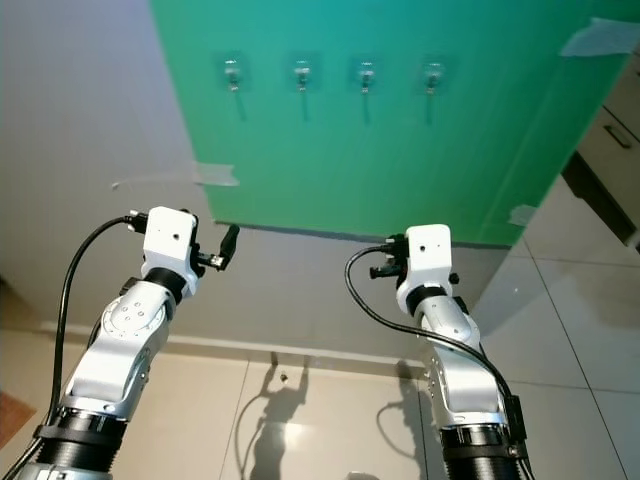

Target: Hang keys on a hook

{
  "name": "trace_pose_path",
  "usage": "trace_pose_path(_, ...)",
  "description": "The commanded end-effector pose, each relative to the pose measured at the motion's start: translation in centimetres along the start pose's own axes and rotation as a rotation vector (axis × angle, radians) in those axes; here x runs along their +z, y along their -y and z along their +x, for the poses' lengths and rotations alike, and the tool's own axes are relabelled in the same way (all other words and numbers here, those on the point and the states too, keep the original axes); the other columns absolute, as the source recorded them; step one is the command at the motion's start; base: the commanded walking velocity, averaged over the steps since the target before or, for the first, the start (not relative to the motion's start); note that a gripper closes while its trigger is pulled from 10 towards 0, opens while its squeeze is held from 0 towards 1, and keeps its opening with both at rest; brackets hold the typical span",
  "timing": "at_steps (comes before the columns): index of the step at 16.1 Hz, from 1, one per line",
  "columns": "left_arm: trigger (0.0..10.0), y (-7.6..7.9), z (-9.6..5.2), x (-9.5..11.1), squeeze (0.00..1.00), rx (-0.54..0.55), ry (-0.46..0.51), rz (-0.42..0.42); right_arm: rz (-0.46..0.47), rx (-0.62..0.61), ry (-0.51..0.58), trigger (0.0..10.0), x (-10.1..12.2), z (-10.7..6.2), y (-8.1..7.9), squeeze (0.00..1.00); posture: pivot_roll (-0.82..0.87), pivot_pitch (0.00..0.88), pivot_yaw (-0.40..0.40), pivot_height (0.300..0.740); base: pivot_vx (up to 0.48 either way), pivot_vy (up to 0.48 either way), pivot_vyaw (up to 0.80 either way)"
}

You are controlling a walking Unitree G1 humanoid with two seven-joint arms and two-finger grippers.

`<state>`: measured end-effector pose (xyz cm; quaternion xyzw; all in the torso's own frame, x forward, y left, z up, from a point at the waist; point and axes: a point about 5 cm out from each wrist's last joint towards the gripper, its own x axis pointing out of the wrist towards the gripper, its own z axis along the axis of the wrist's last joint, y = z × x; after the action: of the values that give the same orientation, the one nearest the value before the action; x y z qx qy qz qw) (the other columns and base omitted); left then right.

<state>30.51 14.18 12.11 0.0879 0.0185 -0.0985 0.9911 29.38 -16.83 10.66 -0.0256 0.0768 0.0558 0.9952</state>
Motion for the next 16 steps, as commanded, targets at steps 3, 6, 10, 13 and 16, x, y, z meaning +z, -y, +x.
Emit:
trace_pose_path(3,10.0,-0.3,0.2,0.3,0.00,0.008,0.016,0.009,-0.003,0.007,0.027,10.0,0.9,0.2,0.1,0.00,-0.17,0.000,0.018,0.740,0.000,0.000,0.00)
trace_pose_path(6,10.0,-0.6,0.0,0.5,0.00,0.002,0.026,0.010,0.004,0.013,0.037,10.0,1.0,0.3,-0.4,0.00,-0.14,0.000,0.026,0.740,0.000,0.000,0.00)
trace_pose_path(10,10.0,-1.5,-0.4,1.1,0.00,-0.007,0.056,0.017,0.049,0.048,0.077,10.0,1.4,0.3,-1.5,0.00,-0.11,0.000,0.014,0.740,0.000,0.000,0.00)
trace_pose_path(13,10.0,-1.4,-1.1,0.6,0.00,-0.015,0.050,0.009,0.061,0.120,0.113,10.0,2.0,0.2,-2.2,0.00,-0.10,0.000,0.003,0.740,0.180,0.000,0.00)
trace_pose_path(16,10.0,-1.2,-1.1,0.7,0.00,-0.023,0.049,0.007,0.020,0.116,0.141,10.0,2.7,0.3,-2.1,0.00,-0.10,0.000,0.004,0.740,0.313,0.000,0.00)
